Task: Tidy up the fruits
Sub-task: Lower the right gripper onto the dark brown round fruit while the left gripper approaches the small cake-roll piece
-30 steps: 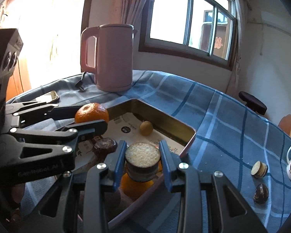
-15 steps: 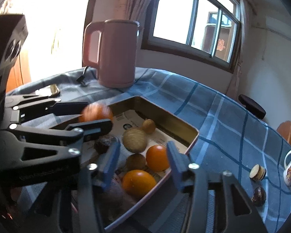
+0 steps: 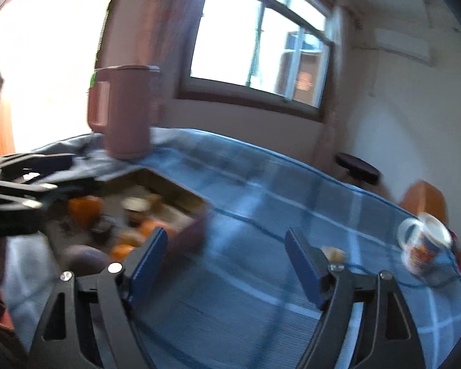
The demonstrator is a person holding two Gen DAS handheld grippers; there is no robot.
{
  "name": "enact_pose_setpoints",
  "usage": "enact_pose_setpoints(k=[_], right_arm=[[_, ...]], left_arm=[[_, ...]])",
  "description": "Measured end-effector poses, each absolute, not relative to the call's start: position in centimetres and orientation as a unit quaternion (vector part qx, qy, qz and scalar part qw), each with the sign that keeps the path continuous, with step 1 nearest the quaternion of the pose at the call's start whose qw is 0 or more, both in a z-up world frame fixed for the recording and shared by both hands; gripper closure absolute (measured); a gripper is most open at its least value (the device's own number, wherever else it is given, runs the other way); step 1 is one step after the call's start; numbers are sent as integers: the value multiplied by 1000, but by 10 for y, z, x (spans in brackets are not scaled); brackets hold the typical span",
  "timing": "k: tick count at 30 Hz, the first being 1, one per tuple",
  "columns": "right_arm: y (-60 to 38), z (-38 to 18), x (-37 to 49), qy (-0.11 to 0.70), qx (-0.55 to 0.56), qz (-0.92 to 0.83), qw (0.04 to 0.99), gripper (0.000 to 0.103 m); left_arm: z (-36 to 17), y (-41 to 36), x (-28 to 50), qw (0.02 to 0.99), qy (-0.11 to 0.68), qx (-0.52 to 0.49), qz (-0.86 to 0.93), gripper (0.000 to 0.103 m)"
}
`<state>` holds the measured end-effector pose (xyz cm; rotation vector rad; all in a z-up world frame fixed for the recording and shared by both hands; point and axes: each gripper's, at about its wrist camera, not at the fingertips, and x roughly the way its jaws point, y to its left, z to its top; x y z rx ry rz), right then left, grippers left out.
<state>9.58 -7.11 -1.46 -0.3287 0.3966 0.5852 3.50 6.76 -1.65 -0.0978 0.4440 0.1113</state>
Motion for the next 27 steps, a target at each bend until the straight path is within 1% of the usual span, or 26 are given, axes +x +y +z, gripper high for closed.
enact_pose_setpoints(k=[3, 5, 9, 14, 20, 22, 23, 24, 25, 27], right_arm=[[-112, -17, 122, 222, -134, 224, 940, 21], [-138, -22, 144, 255, -106, 188, 942, 21], [-163, -34, 172, 296, -76, 155, 939, 22], [-161, -46, 190, 335, -76, 170, 923, 22], [-152, -58, 213, 375, -76, 184, 905, 24], [-151, -64, 217, 392, -77, 183, 898, 30], [-152, -67, 221, 402, -71, 187, 893, 42], [-152, -68, 223, 406, -68, 191, 891, 49], [-152, -70, 225, 412, -65, 194, 888, 49], [-154, -73, 228, 420, -59, 199, 884, 59]], left_arm=[[-16, 50, 42, 973, 223, -40, 39, 28], [-16, 35, 49, 972, 229, -35, 25, 28], [-16, 7, 63, 970, 241, -18, 0, 28], [-15, -19, 82, 968, 249, 11, -6, 27], [-17, -32, 105, 963, 269, 18, -15, 27], [-18, -35, 111, 961, 275, 20, -15, 27], [-19, -35, 113, 960, 278, 19, -16, 27], [-18, -37, 115, 960, 280, 18, -19, 27], [-18, -39, 116, 959, 281, 20, -19, 27], [-18, -43, 120, 958, 284, 24, -22, 27]])
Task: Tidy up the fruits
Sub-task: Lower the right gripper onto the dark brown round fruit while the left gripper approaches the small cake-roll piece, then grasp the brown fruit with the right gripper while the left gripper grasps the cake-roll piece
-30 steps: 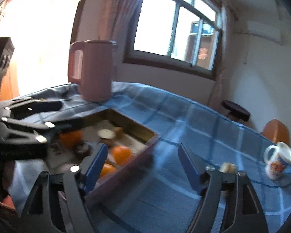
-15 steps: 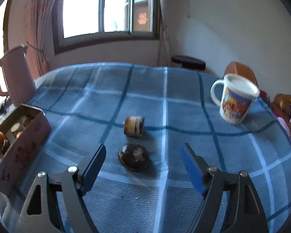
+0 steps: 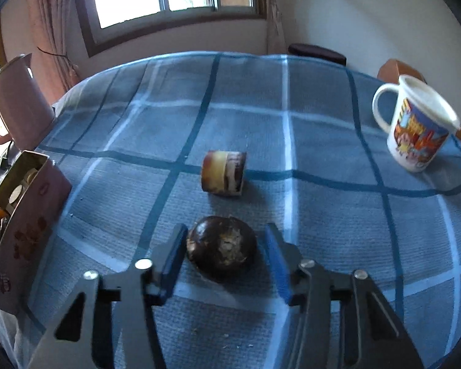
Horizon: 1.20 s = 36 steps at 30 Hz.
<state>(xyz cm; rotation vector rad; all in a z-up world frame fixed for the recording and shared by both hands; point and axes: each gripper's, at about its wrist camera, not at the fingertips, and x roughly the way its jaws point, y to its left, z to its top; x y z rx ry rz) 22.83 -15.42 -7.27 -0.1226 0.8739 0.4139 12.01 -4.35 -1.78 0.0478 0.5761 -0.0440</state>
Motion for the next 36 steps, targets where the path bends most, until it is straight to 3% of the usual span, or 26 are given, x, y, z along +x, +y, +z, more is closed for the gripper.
enact_pose_setpoints(k=[10, 26, 28, 30, 32, 36], right_arm=[[-197, -59, 228, 384, -52, 113, 915, 59], [-261, -51, 238, 372, 13, 60, 926, 59], [-261, -50, 237, 370, 12, 62, 927, 59], [-259, -50, 237, 368, 10, 64, 928, 59], [-256, -49, 238, 368, 4, 64, 928, 59], [-252, -48, 234, 359, -8, 65, 931, 59]], left_arm=[[-21, -80, 161, 947, 316, 13, -52, 27], [-71, -132, 261, 914, 398, -2, -74, 28], [-75, -132, 268, 912, 404, -6, -74, 33], [-78, -127, 272, 908, 411, -19, -79, 51], [-79, -124, 274, 905, 416, -24, -81, 61], [-80, -118, 268, 904, 416, -32, -90, 66]])
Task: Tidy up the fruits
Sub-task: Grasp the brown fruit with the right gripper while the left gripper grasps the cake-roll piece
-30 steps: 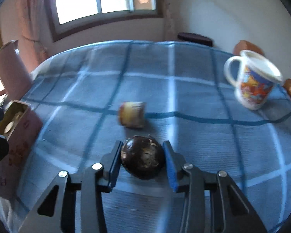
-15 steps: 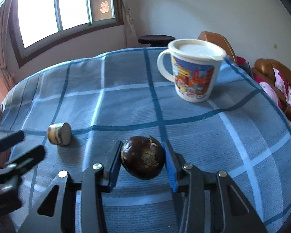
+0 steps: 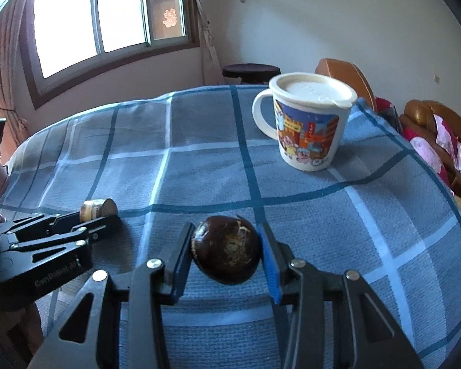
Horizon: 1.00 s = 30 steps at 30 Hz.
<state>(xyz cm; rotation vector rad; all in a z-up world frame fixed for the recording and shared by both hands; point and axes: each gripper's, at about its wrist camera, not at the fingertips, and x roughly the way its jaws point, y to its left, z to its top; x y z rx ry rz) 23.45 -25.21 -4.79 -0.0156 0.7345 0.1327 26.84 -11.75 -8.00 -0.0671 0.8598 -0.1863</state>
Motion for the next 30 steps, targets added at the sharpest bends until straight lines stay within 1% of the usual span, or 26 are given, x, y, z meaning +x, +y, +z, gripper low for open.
enact_pose_setpoints(k=[9, 30], right_arm=[[-239, -39, 217, 321, -19, 79, 943, 59], [-200, -28, 158, 264, -24, 102, 959, 59]], left_arm=[[-75, -106, 234, 911, 400, -24, -98, 66], [-54, -92, 168, 944, 320, -1, -81, 66]])
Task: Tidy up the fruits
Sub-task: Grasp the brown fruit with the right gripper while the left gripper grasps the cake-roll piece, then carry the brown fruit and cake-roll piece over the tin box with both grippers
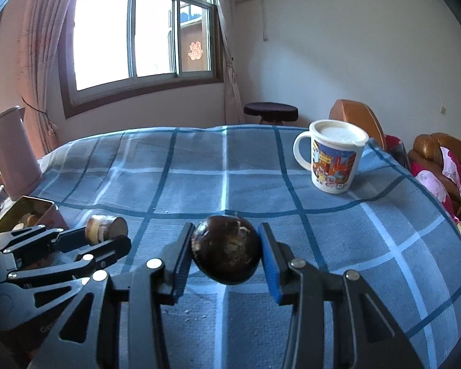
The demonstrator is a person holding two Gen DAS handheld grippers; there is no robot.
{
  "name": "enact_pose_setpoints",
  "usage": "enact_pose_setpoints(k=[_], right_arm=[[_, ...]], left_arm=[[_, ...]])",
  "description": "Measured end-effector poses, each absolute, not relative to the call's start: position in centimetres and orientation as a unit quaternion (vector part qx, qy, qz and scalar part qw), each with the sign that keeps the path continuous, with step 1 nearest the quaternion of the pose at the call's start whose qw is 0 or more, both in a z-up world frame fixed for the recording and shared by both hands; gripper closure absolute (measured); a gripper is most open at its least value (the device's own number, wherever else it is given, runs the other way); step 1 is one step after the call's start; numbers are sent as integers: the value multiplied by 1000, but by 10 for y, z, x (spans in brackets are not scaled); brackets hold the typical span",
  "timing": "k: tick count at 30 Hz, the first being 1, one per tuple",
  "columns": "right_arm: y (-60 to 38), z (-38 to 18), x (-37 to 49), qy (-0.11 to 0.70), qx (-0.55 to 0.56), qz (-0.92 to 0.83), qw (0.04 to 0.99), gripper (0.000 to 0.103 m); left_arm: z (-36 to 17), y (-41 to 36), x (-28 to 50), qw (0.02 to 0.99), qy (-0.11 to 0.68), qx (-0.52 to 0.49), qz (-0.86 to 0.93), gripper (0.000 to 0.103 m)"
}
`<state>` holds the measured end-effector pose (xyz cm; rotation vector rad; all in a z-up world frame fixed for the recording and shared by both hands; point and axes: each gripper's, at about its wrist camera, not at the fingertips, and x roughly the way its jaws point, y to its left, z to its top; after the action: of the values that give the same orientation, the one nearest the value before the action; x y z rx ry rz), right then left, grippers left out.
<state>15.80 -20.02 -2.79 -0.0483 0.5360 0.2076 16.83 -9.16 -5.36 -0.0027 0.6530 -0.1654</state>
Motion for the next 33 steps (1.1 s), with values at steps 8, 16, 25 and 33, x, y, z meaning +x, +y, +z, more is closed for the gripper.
enact_pose_setpoints(k=[8, 16, 25, 33], right_arm=[[-199, -24, 141, 244, -18, 101, 964, 59], [-193, -20, 124, 217, -29, 98, 971, 59], [-187, -18, 111, 201, -29, 109, 973, 59], [-183, -17, 104, 189, -28, 119, 974, 59]], left_arm=[[-47, -84, 145, 955, 288, 1, -69, 66], [-40, -79, 125, 965, 257, 7, -60, 66], [-36, -75, 108, 970, 237, 8, -53, 66], [-34, -69, 96, 973, 225, 5, -49, 66]])
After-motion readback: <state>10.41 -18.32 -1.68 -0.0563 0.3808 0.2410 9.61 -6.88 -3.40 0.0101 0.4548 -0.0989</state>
